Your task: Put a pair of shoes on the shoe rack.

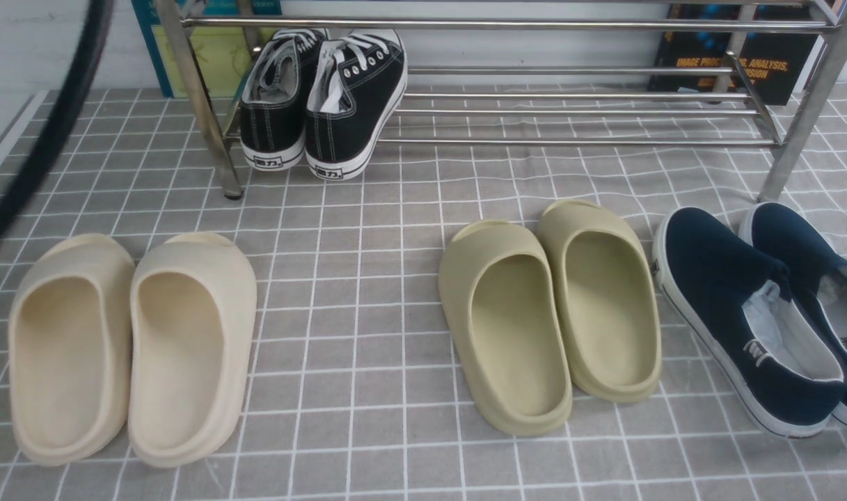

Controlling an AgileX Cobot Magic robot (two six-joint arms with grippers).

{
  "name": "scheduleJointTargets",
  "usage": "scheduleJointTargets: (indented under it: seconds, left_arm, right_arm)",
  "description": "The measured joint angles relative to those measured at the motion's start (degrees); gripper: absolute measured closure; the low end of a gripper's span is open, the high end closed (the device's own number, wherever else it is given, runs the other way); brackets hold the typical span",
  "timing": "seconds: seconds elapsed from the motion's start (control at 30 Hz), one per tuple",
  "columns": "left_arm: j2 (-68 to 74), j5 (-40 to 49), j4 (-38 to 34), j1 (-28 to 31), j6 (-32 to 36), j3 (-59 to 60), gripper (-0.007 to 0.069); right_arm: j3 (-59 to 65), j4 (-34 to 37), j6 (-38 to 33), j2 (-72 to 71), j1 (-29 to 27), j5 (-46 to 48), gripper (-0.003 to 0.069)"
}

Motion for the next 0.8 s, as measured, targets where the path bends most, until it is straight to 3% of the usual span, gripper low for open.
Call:
scheduleJointTargets:
  seconds: [0.3,0.67,0.8]
  left_arm:
    - [-14.58,-2.46,-0.80,0.00,-2.57,16.39,0.0638]
    - [-14.71,0.53,-0.69,0.00,-2.62,18.71,0.0638]
    - [-15.24,-2.52,0.26,0.00,-2.62,20.44,0.0638]
  right_arm:
    - [0.00,0.00,0.00,0.00,0.00,0.00,0.0420]
    - [0.00,0.00,0.00,0.00,0.00,0.00,0.0420]
    - [0.00,0.00,0.00,0.00,0.00,0.00,0.0420]
